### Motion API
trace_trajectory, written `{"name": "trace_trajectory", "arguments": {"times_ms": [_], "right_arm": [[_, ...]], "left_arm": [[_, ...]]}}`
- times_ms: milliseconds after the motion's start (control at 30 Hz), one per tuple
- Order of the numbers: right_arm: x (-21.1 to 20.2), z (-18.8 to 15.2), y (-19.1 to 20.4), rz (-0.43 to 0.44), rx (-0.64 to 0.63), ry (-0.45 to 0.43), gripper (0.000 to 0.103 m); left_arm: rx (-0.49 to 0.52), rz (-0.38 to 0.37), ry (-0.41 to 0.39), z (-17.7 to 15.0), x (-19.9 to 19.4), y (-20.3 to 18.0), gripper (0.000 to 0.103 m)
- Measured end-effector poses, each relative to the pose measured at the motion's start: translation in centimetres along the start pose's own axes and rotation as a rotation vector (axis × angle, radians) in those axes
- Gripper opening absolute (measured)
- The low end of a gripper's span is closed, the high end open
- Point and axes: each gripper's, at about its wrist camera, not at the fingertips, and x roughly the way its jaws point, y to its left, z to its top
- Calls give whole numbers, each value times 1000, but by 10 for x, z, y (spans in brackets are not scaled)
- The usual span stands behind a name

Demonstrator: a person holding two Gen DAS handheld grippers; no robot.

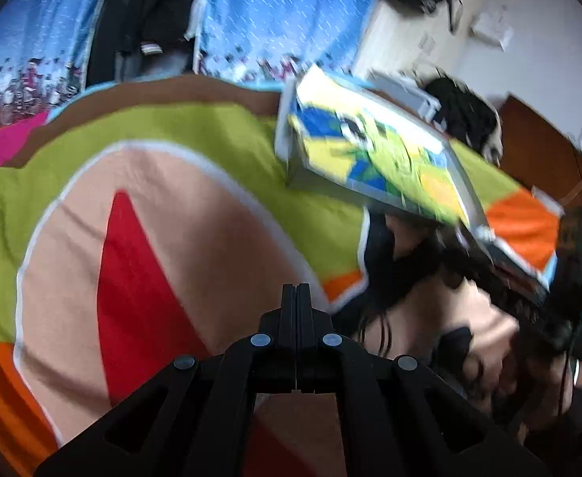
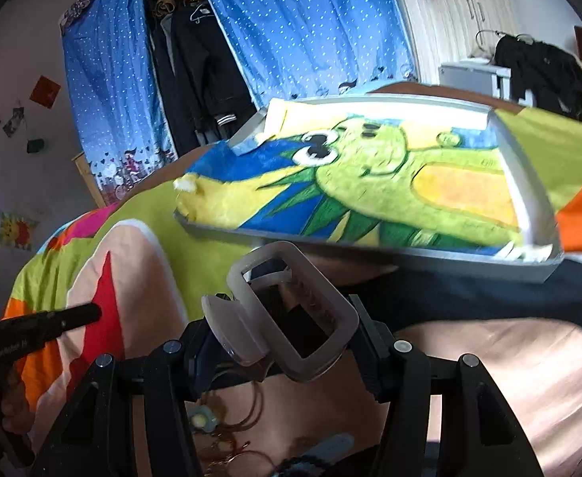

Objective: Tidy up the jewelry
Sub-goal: 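Carry the claw clip into the white tray with the right tool while the left tool places the barrette there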

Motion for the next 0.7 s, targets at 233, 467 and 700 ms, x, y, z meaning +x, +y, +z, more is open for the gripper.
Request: {"name": "trace_trajectory", "arguments": {"times_ms": [233, 467, 700], "right_arm": [[6, -22, 26, 43, -9, 50, 56], [14, -40, 44, 58, -24, 98, 56], [26, -52, 47, 55, -35, 139, 56]], "left_arm": [[92, 16, 177, -47, 15, 14, 0], [169, -7, 196, -62, 26, 9, 11], [249, -4, 152, -63, 35, 1, 48]]}}
